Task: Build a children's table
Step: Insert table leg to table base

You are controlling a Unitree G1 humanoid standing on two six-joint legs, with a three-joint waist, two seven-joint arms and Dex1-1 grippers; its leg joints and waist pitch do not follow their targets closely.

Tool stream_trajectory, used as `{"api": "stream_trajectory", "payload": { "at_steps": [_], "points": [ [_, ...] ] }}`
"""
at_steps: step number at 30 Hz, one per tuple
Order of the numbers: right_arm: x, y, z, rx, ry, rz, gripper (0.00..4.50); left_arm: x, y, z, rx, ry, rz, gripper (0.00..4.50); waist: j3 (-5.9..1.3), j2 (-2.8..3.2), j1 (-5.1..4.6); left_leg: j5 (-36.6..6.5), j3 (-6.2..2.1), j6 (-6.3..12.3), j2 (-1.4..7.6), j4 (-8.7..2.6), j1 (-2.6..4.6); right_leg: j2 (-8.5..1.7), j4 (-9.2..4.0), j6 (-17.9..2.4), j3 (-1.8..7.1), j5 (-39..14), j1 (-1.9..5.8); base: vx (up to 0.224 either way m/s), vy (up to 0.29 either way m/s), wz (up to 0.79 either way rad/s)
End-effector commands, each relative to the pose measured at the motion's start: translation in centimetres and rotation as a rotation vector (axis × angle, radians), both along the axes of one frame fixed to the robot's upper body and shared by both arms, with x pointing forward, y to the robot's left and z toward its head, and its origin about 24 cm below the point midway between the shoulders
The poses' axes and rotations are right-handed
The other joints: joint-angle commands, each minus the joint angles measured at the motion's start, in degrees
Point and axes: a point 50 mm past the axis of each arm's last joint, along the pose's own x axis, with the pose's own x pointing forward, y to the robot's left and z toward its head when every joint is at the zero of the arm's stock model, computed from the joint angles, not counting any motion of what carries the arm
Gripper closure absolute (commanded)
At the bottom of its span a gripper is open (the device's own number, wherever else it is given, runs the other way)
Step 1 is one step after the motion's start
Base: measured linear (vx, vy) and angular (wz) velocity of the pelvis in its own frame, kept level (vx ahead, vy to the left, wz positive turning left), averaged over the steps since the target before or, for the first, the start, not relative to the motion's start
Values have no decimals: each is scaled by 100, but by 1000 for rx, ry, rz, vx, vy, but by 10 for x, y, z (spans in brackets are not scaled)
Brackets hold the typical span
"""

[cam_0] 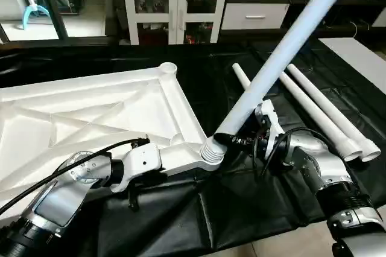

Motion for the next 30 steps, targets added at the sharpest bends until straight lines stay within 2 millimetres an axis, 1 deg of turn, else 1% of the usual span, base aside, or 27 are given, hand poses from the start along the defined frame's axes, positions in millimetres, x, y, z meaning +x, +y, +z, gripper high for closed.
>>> {"api": "stream_trajectory", "payload": {
  "at_steps": [1,2,3,4,5,6,7,8,9,10,11,13,14,17,19,22,23,24,26,27,29,30],
  "points": [
    [-67,-30,-101,-594,398,169,263,-6,-5,-4,26,19,-58,447,117,96,-46,-2697,-185,-111,476,-494,-34,-384,-375,-589,240,-1587,-135,0,0,0],
    [-67,-30,-101,-596,398,170,263,-6,-5,-4,26,19,-58,447,119,101,-41,-2704,-179,-117,478,-493,-27,-384,-377,-590,239,-1562,-147,0,0,0],
    [-64,-31,-100,-658,387,216,263,-5,-6,-4,26,20,-59,447,134,117,-40,-2805,-168,-131,477,-489,7,-381,-388,-580,245,-1626,-185,0,0,0],
    [-64,-31,-100,-664,386,221,263,-5,-6,-4,26,20,-59,447,144,112,-48,-2946,-170,-152,471,-487,16,-374,-405,-539,240,-1803,-199,0,0,0],
    [-63,-31,-99,-677,384,231,263,-5,-6,-4,26,20,-60,447,150,105,-37,-3085,-172,-159,468,-483,40,-381,-435,-463,256,-2063,-222,0,0,0],
    [-61,-30,-99,-693,385,252,263,-5,-6,-4,26,20,-61,447,149,114,-35,-3137,-180,-164,468,-480,49,-383,-444,-428,263,-2170,-230,0,0,0],
    [-61,-29,-98,-703,387,267,263,-5,-6,-4,26,21,-61,447,134,98,-50,-3166,-209,-172,470,-489,23,-383,-437,-378,253,-2253,-204,0,0,0],
    [-60,-29,-98,-712,387,277,263,-5,-6,-4,26,21,-62,447,137,107,-54,-3189,-223,-182,474,-501,6,-383,-431,-363,249,-2258,-197,0,0,0],
    [-59,-28,-98,-719,386,283,263,-5,-6,-4,26,21,-62,447,128,103,-64,-3224,-223,-191,476,-503,15,-372,-430,-341,244,-2182,-209,0,0,0],
    [-58,-27,-97,-725,386,293,263,-5,-6,-3,26,21,-63,447,129,111,-60,-3228,-221,-192,476,-502,21,-369,-429,-344,246,-2147,-215,0,0,0],
    [-57,-25,-97,-729,387,303,263,-5,-6,-3,26,22,-64,447,125,93,-70,-3243,-212,-177,469,-495,22,-362,-428,-370,242,-2123,-223,0,0,0],
    [-56,-25,-97,-729,387,304,263,-5,-6,-3,26,22,-64,447,126,102,-70,-3212,-218,-167,471,-498,5,-371,-423,-389,244,-2096,-209,0,0,0],
    [-57,-24,-97,-729,392,316,263,-5,-7,-3,26,22,-64,447,128,101,-67,-3205,-211,-163,473,-495,15,-370,-428,-390,248,-2097,-221,0,0,0],
    [-59,-23,-98,-738,400,353,263,-5,-7,-3,28,24,-64,447,131,100,-69,-3196,-210,-161,476,-499,6,-370,-422,-400,248,-2085,-219,0,0,0],
    [-60,-22,-98,-746,391,370,263,-5,-7,-3,28,24,-64,447,136,105,-66,-3187,-203,-156,477,-499,16,-368,-425,-401,251,-2081,-228,0,0,0],
    [-61,-14,-101,-734,322,379,263,-5,-7,-3,26,23,-61,447,135,106,-67,-3191,-202,-157,474,-498,15,-369,-429,-388,250,-2092,-231,0,0,0],
    [-62,-13,-101,-729,312,375,263,-5,-7,-3,26,23,-61,447,140,106,-67,-3215,-203,-159,477,-502,11,-373,-432,-377,248,-2130,-233,0,0,0],
    [-63,-9,-103,-710,275,359,263,-5,-7,-4,25,22,-59,447,133,90,-71,-3255,-209,-153,473,-499,19,-377,-439,-355,249,-2240,-236,0,0,0],
    [-64,-8,-105,-708,246,345,263,-5,-7,-4,24,22,-58,447,148,95,-77,-3378,-220,-154,468,-504,24,-376,-459,-294,246,-2455,-254,0,0,0],
    [-65,-8,-106,-704,229,339,263,-5,-7,-4,24,22,-58,447,144,104,-76,-3486,-229,-159,470,-506,38,-381,-478,-241,241,-2622,-268,0,0,0],
    [-66,-7,-107,-698,185,323,263,-5,-8,-4,23,21,-58,447,163,104,-88,-3723,-248,-171,465,-511,63,-368,-506,-160,218,-2822,-299,0,0,0],
    [-66,-7,-107,-698,174,315,263,-4,-8,-4,23,21,-58,447,153,117,-101,-3824,-269,-170,457,-523,58,-367,-504,-122,209,-2885,-282,0,0,0]
  ]
}}
